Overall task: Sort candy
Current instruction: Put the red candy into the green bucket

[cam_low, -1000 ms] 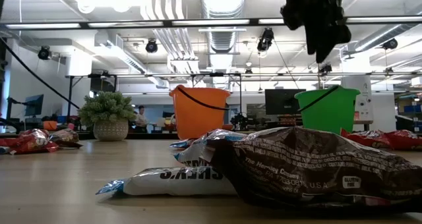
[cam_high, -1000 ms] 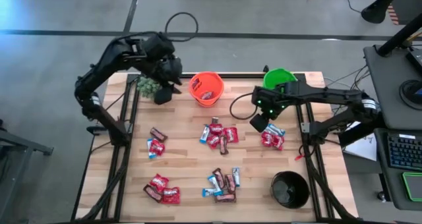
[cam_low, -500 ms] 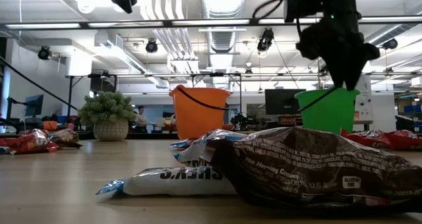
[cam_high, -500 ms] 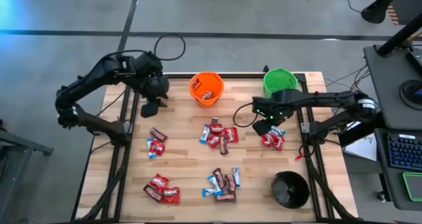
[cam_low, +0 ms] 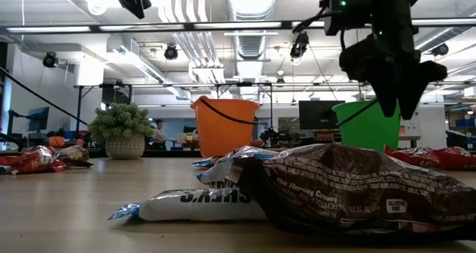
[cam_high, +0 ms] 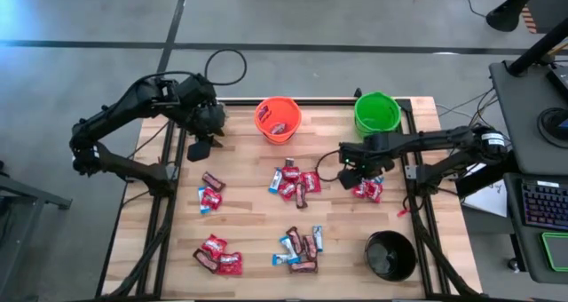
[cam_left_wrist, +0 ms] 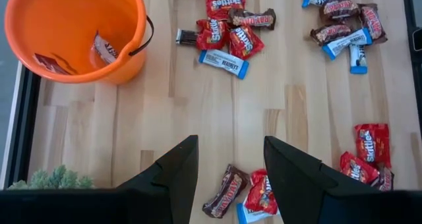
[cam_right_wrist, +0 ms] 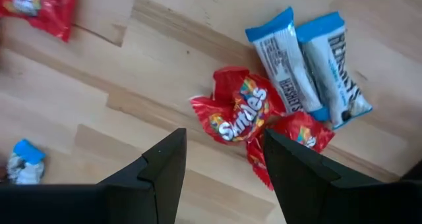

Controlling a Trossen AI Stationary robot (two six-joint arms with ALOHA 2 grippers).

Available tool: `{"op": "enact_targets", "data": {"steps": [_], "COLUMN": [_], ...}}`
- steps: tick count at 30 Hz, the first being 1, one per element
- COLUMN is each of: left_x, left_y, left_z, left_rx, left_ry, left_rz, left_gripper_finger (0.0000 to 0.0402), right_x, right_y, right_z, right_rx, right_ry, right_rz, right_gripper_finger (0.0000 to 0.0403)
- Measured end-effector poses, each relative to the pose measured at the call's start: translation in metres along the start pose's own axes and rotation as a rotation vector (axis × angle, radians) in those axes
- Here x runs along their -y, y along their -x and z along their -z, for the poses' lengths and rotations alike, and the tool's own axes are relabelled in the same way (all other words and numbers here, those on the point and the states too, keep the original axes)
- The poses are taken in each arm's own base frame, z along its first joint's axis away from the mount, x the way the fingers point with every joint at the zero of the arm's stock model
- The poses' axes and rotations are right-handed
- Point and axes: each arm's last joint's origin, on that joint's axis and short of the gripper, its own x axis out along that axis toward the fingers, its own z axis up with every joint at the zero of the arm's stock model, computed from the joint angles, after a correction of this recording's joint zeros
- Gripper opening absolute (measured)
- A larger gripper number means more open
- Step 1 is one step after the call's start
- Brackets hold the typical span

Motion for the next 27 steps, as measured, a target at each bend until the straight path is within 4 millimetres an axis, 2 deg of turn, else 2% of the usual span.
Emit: {"op": "enact_targets", "data": {"steps": [12, 27], "left_x": [0.0, 0.0], "left_y": [0.001, 0.001], "left_z": [0.0, 0.0], "left_rx": [0.001, 0.002], "left_ry": [-0.021, -0.025], "left_rz": [0.0, 0.0], "left_gripper_finger": [0.0155, 0.0155], "right_x": [0.004, 0.011], "right_y": [-0.023, -0.037], "right_z": [0.007, 0.008], "right_rx": [0.004, 0.048], "right_ry": [-0.093, -0.141], "right_rz": [-0.002, 0.022], "right_gripper_finger": [0.0189, 0.0189]}}
